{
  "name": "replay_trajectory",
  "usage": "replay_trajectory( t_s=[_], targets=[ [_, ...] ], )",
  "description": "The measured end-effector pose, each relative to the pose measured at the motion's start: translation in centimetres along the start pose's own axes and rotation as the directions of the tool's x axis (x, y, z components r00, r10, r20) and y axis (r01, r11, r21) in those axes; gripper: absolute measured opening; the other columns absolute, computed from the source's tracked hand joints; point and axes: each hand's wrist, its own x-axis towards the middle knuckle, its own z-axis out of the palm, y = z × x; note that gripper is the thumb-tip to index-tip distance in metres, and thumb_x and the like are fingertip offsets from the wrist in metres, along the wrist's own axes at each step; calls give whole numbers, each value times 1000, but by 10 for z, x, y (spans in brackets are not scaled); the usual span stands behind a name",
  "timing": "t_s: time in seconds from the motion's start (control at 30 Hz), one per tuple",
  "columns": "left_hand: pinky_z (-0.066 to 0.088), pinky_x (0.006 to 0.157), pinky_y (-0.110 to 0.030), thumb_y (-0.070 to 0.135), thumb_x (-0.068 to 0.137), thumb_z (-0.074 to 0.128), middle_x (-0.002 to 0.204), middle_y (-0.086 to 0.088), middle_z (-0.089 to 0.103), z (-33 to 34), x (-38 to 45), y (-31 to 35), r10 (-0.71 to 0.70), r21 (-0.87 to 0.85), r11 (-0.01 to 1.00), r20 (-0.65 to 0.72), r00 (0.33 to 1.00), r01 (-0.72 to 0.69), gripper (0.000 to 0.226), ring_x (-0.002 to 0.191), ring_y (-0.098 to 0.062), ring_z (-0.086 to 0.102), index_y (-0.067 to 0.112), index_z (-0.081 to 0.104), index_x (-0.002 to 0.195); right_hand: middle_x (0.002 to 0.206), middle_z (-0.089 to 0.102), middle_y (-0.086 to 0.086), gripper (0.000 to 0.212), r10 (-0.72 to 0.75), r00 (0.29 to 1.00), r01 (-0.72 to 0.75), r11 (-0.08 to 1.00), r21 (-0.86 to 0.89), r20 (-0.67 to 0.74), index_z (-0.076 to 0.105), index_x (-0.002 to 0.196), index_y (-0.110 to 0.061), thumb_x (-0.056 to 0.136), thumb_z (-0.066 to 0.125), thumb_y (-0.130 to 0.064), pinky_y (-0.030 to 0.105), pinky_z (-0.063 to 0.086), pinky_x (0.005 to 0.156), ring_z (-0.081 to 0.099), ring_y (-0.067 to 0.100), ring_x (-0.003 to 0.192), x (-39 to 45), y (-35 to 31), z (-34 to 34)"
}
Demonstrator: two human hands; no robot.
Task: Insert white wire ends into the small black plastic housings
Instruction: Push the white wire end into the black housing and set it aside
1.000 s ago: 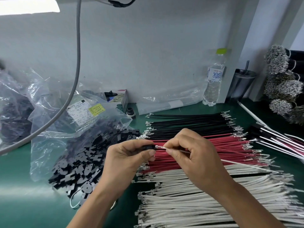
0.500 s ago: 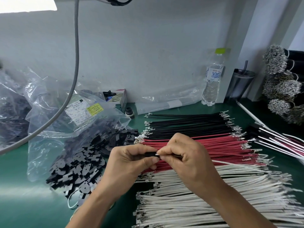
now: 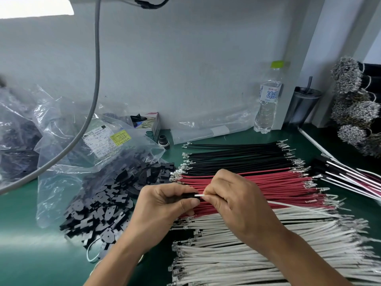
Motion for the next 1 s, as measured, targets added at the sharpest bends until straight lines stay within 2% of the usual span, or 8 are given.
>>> replay_trajectory(
  t_s=[0.2, 0.33, 0.43, 0.57, 0.67, 0.73, 0.87, 1.0],
  targets=[
    [62, 67, -27, 15, 74, 83, 83, -13, 79, 1, 2, 1, 88, -10, 996, -28, 996, -88, 18, 69, -27, 74, 20, 83, 92, 87, 57, -9, 20, -42, 995, 33, 994, -102, -89, 67, 86, -20, 99, 57, -32, 26, 48, 60, 54, 8, 75, 3, 0, -3],
    [59, 61, -25, 21, 77, 82, 82, -9, 79, -5, 5, 1, 196, 78, 979, -149, 969, -186, 18, 70, -22, 73, 23, 83, 94, 107, 56, -14, 25, 88, 995, -80, 982, -172, 38, 61, 118, -28, 101, 51, -43, 27, 45, 68, 58, 7, 83, 3, 9, -5],
    [57, 82, -30, 49, 90, 73, 106, 7, 78, -16, 8, -2, 221, 270, 949, -189, 957, -165, 25, 98, -14, 72, 33, 79, 109, 93, 58, -12, 23, 105, 994, -102, 971, -218, 5, 70, 112, -23, 101, 55, -36, 17, 36, 55, 51, 3, 67, 0, 14, -9],
    [34, 112, -27, 46, 103, 45, 148, 17, 52, -27, 13, -12, 316, 803, 586, -108, 943, -104, 45, 138, -5, 43, 28, 60, 141, 85, 65, -1, 23, -104, 947, 12, 956, -292, -304, 78, 104, -8, 102, 59, -22, 16, 40, 53, 53, 8, 64, 10, 2, -30],
    [36, 117, -39, 15, 100, 58, 154, -1, 51, -29, 18, -22, 317, 937, 345, -58, 947, -58, 42, 143, -23, 43, 17, 62, 141, 86, 67, 5, 25, -234, 888, 94, 935, -343, -395, 78, 105, -6, 103, 59, -21, 20, 43, 58, 58, 14, 69, 14, -6, -57],
    [32, 121, -43, 10, 97, 55, 159, -1, 44, -32, 20, -26, 252, 953, 301, -97, 963, 17, 50, 148, -25, 37, 20, 57, 145, 87, 66, 4, 24, -242, 892, 69, 908, -414, -383, 78, 106, -10, 102, 59, -24, 18, 38, 55, 54, 13, 67, 17, 2, -84],
    [25, 124, -39, 5, 94, 50, 165, 6, 33, -34, 22, -29, 190, 959, 265, -153, 970, 100, 67, 154, -19, 26, 29, 42, 155, 95, 57, -5, 26, 28, 942, -224, 792, -567, -333, 69, 113, -23, 105, 48, -36, 22, 41, 57, 52, 16, 66, -2, 73, -141],
    [54, 99, -47, -15, 74, 64, 139, -7, 65, -36, 24, -29, 184, 961, 236, -192, 964, 146, 66, 133, -31, 54, 15, 70, 132, 78, 35, -8, 17, 316, 907, -417, 598, -684, -277, 73, 96, -12, 96, 56, -13, 45, 53, 60, 52, 31, 65, -62, 172, -167]
  ],
)
